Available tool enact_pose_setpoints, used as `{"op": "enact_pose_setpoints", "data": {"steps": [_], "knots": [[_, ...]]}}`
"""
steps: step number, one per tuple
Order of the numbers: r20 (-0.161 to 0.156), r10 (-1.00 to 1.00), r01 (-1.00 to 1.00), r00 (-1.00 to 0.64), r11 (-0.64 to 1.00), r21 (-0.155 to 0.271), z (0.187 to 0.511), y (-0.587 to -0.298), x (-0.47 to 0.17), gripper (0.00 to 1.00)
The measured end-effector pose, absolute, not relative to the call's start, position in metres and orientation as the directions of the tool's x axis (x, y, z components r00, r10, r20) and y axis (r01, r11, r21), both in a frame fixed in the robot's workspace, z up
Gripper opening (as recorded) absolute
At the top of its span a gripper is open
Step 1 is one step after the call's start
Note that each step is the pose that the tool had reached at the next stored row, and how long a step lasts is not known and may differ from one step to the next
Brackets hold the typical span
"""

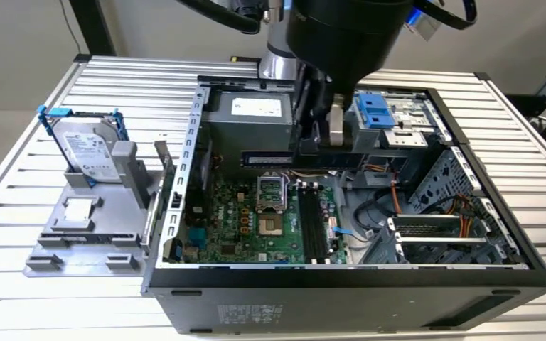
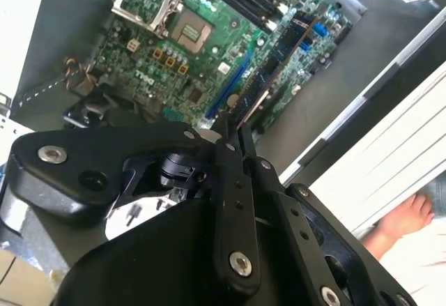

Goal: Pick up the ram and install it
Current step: 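Pick up the ram and move it above insertion slot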

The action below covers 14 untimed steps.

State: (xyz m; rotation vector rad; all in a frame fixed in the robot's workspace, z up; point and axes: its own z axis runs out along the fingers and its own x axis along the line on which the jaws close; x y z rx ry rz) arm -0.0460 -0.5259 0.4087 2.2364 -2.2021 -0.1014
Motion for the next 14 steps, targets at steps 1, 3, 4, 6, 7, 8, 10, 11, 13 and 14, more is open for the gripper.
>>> {"op": "enact_pose_setpoints", "data": {"steps": [1,3,4,6,7,8,10,11,13,14], "knots": [[-0.045,-0.999,-0.999,0.014,-0.016,0.046,0.409,-0.525,-0.043,0.00],[-0.045,-0.999,-0.999,0.014,-0.016,0.046,0.409,-0.524,-0.036,0.00],[-0.045,-0.999,-0.999,0.014,-0.016,0.046,0.409,-0.524,-0.033,0.00],[-0.045,-0.999,-0.999,0.014,-0.016,0.046,0.409,-0.523,-0.026,0.00],[-0.045,-0.999,-0.999,0.014,-0.016,0.046,0.409,-0.522,-0.023,0.00],[-0.045,-0.999,-0.999,0.014,-0.016,0.046,0.409,-0.522,-0.020,0.00],[-0.045,-0.999,-0.999,0.014,-0.016,0.046,0.409,-0.520,-0.014,0.00],[-0.045,-0.999,-0.999,0.014,-0.016,0.046,0.409,-0.520,-0.011,0.00],[-0.045,-0.999,-0.999,0.014,-0.016,0.046,0.409,-0.519,-0.006,0.00],[-0.045,-0.999,-0.999,0.014,-0.016,0.046,0.409,-0.518,-0.003,0.00]]}}
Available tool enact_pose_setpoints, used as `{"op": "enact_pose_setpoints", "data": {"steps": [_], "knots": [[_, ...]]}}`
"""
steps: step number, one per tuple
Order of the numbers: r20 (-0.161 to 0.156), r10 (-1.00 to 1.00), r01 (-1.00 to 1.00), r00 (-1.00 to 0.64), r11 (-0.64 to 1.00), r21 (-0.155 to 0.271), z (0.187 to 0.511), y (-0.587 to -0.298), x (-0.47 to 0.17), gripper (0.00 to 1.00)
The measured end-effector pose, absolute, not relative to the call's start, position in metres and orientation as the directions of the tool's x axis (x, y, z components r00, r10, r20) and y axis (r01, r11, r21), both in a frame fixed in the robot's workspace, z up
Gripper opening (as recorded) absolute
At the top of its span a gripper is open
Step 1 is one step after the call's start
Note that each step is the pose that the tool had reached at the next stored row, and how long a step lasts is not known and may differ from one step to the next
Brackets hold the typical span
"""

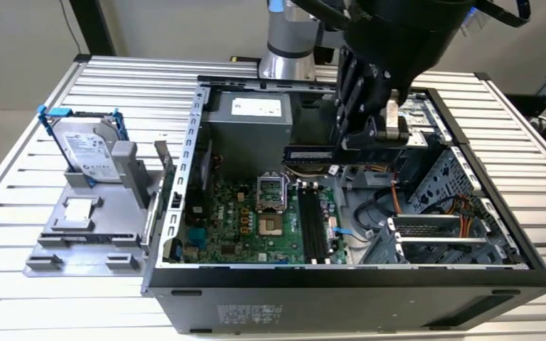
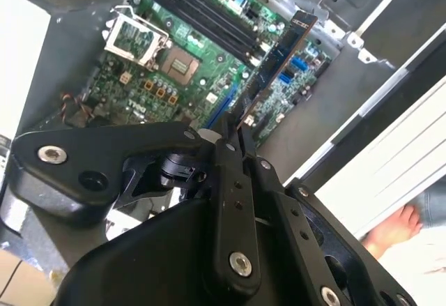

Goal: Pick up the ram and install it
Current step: 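Pick up the ram and move it above insertion slot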

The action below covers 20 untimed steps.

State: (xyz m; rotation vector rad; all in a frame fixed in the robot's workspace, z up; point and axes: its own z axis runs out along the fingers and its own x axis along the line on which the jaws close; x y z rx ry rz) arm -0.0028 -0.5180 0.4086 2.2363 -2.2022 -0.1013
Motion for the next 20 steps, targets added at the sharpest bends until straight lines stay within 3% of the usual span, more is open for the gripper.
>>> {"op": "enact_pose_setpoints", "data": {"steps": [20], "knots": [[-0.045,-0.999,-0.999,0.014,-0.016,0.046,0.408,-0.509,0.030,0.00]]}}
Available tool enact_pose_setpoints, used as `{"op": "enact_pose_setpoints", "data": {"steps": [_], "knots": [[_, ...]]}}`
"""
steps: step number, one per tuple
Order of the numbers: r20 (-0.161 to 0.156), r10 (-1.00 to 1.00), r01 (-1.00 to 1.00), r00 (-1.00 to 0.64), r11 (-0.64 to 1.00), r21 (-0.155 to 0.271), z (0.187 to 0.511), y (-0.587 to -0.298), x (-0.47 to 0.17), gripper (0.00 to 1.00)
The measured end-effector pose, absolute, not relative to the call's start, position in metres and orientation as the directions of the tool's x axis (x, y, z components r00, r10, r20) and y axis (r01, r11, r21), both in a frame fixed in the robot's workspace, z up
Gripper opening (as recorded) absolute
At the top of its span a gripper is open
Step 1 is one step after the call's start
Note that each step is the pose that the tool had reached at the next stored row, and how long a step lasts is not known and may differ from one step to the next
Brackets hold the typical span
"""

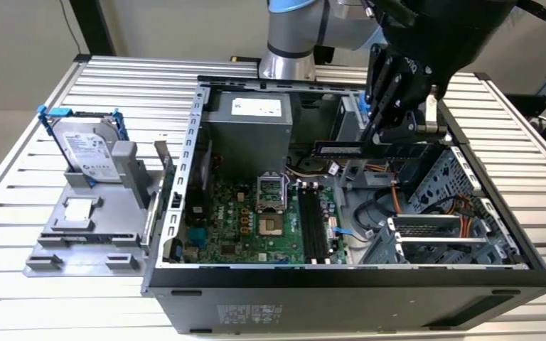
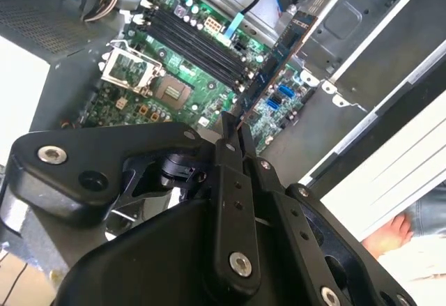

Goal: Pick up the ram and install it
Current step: 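Pick up the ram and move it above insertion slot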

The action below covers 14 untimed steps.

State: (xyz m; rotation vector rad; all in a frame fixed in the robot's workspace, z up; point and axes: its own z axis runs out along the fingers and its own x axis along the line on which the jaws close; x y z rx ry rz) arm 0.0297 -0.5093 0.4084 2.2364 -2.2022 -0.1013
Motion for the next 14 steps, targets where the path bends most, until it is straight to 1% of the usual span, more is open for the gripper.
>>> {"op": "enact_pose_setpoints", "data": {"steps": [14], "knots": [[-0.043,-0.999,-0.999,0.014,-0.016,0.046,0.408,-0.470,0.022,0.00]]}}
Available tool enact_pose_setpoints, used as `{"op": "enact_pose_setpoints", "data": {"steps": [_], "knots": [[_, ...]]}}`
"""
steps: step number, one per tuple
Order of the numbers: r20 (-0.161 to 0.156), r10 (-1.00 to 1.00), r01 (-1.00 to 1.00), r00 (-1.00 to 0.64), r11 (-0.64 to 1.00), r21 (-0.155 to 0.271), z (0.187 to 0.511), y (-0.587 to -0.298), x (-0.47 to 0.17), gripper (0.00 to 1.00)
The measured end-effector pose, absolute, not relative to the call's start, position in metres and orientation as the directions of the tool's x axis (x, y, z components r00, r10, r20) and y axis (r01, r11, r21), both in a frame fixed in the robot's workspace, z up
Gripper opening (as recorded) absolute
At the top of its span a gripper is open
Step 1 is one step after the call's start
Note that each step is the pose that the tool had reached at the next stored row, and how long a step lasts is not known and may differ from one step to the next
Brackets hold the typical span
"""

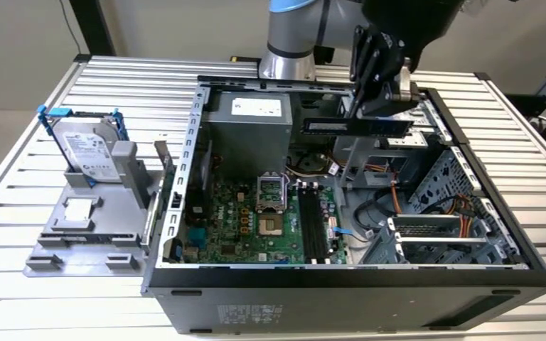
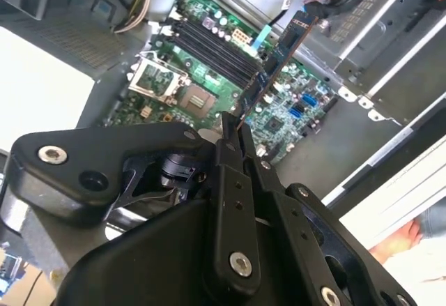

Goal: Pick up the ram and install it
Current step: 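Pick up the ram and move it above insertion slot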

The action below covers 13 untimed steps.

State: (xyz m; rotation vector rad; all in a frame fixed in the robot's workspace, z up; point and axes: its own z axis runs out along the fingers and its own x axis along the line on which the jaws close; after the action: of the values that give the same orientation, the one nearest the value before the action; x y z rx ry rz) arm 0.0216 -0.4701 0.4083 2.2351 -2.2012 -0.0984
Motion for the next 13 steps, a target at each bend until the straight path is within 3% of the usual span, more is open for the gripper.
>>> {"op": "enact_pose_setpoints", "data": {"steps": [13], "knots": [[-0.042,-0.999,-0.999,0.014,-0.016,0.046,0.408,-0.431,0.019,0.00]]}}
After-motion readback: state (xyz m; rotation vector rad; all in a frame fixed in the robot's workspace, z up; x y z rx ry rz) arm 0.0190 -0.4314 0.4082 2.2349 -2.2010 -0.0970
